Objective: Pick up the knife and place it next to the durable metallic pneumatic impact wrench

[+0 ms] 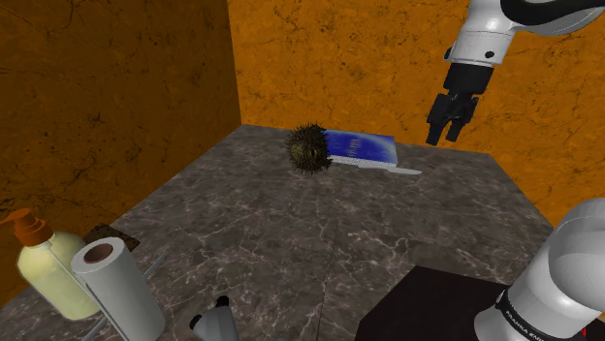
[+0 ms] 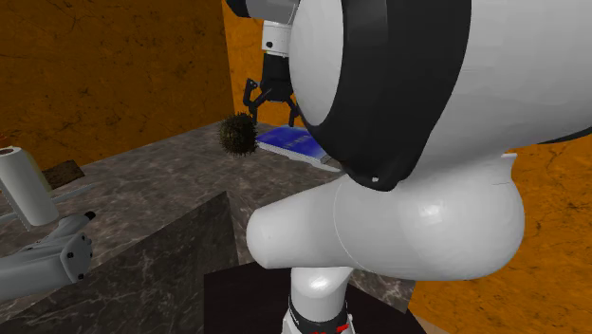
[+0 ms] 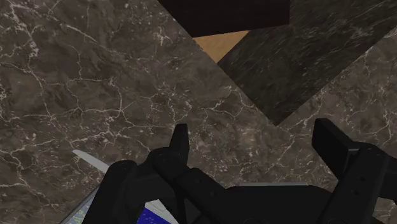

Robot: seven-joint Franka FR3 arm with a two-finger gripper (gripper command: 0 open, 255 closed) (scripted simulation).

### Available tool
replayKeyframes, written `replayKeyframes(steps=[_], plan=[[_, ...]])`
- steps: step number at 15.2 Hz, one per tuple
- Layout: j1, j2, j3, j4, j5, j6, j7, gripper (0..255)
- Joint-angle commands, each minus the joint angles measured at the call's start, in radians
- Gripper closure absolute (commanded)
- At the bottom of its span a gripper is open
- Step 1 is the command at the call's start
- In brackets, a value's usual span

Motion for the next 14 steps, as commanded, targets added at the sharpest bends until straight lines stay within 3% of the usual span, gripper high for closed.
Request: replayKeyframes(steps=[1, 7, 14], plan=[[0.000, 0.000, 0.000, 0.000, 0.000, 0.000, 0.000, 0], [0.000, 0.036, -0.144, -0.094, -0.092, 0.155, -0.254, 0], [0.025, 0.186, -0.328, -0.115, -0.158, 0.359, -0.554, 0]])
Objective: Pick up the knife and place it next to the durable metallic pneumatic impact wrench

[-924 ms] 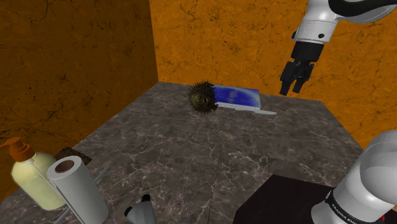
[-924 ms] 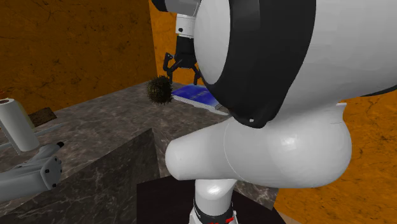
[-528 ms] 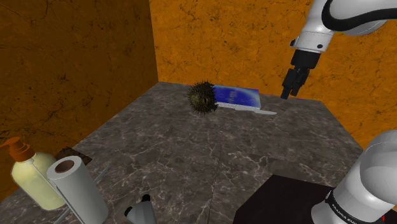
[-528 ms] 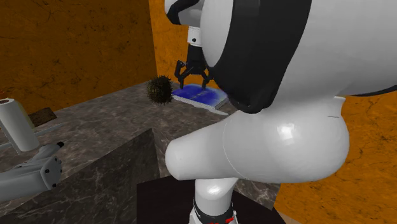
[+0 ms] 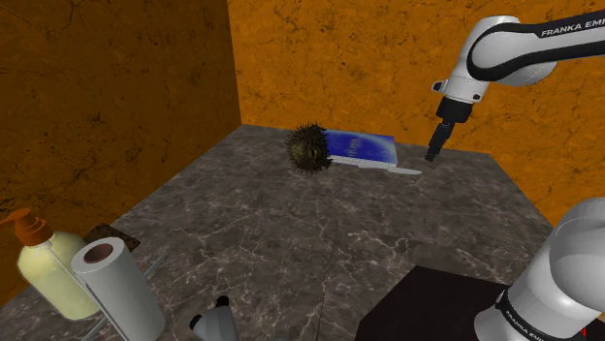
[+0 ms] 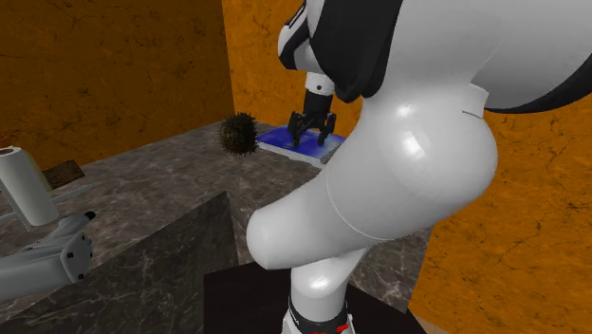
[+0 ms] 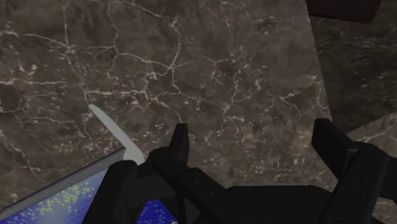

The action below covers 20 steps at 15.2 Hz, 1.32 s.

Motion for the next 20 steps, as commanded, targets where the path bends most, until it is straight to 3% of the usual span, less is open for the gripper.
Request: replayKeyframes(steps=[1, 5, 8, 13, 15, 20], plan=[[0.013, 0.051, -0.054, 0.006, -0.009, 0.056, -0.092, 0], [0.061, 0.189, -0.166, 0.047, 0.010, 0.167, -0.279, 0], [0.114, 0.310, -0.255, 0.097, 0.063, 0.239, -0.435, 0], [0.208, 0.554, -0.390, 0.221, 0.256, 0.311, -0.747, 0], [0.221, 0.664, -0.417, 0.283, 0.365, 0.313, -0.881, 0], [0.217, 0.718, -0.401, 0.261, 0.429, 0.365, -0.925, 0]])
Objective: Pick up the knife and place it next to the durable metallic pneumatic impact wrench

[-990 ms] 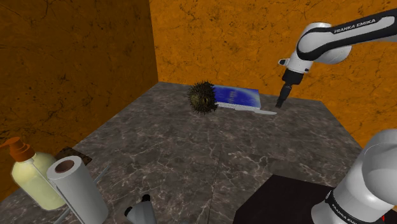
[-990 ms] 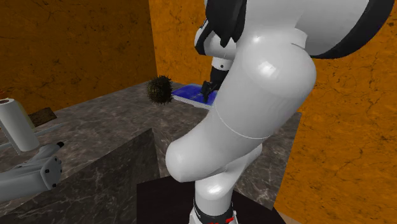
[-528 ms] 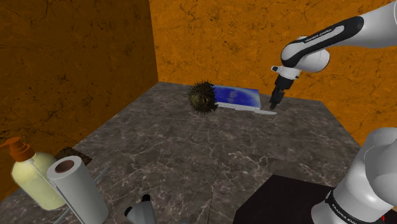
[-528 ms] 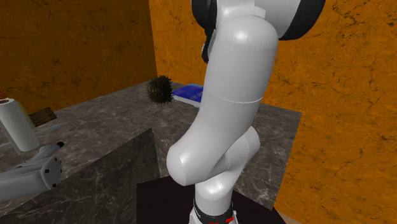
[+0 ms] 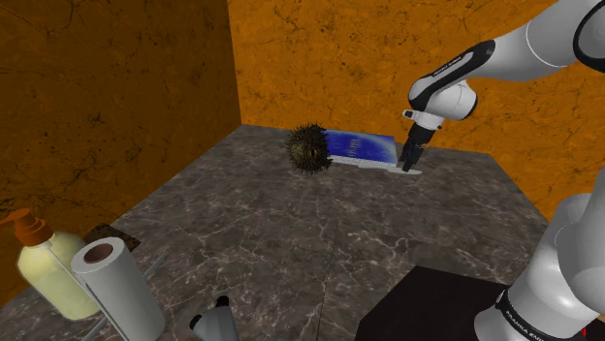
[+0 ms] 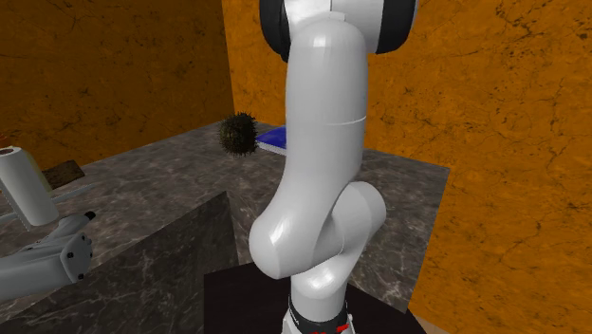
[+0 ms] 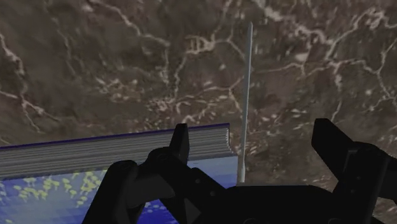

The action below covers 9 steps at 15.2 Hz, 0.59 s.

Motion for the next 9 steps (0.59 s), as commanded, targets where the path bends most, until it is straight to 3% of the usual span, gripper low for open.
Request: replayKeyframes(steps=[1, 9], plan=[[0.001, 0.027, 0.006, -0.005, 0.032, 0.020, -0.021, 0], [0.001, 0.045, 0.011, -0.010, 0.055, 0.036, -0.036, 0]])
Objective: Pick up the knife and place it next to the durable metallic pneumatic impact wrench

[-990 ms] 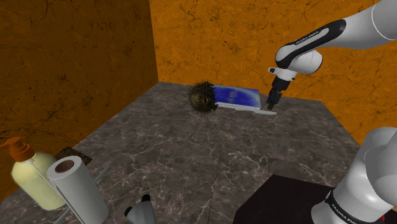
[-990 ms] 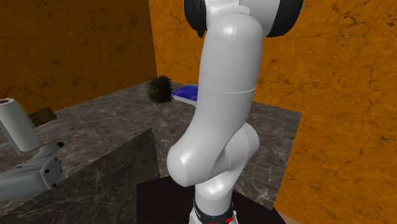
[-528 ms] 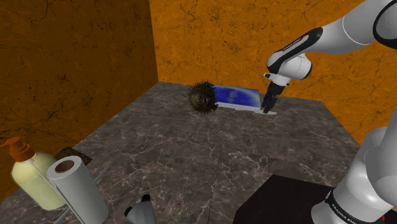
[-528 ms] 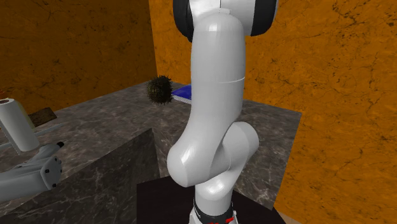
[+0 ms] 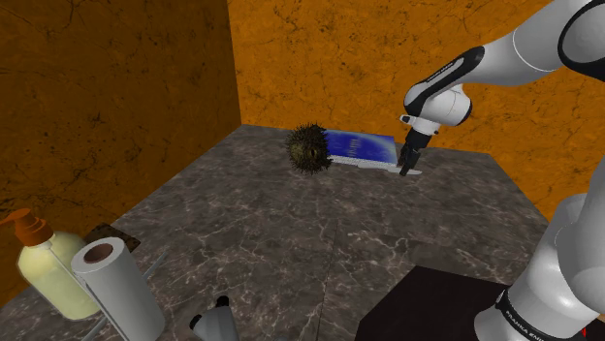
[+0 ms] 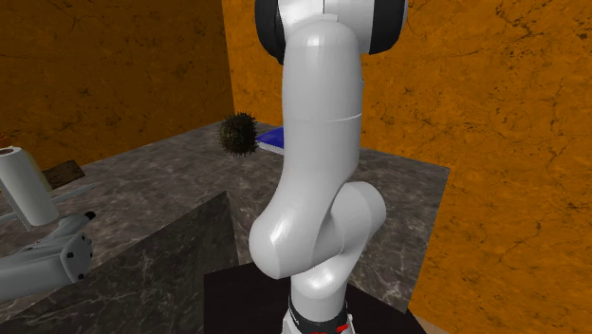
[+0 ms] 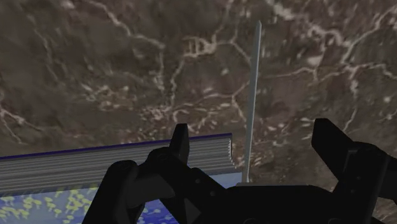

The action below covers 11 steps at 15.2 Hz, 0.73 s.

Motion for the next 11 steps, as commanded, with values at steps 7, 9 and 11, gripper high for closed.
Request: replayKeyframes(steps=[7, 9, 11], plan=[[0.001, 0.000, 0.001, -0.001, 0.001, 0.002, 0.001, 255], [0.001, -0.002, 0.001, -0.001, -0.002, 0.000, 0.003, 255], [0.001, -0.002, 0.000, -0.001, -0.002, 0.000, 0.003, 255]])
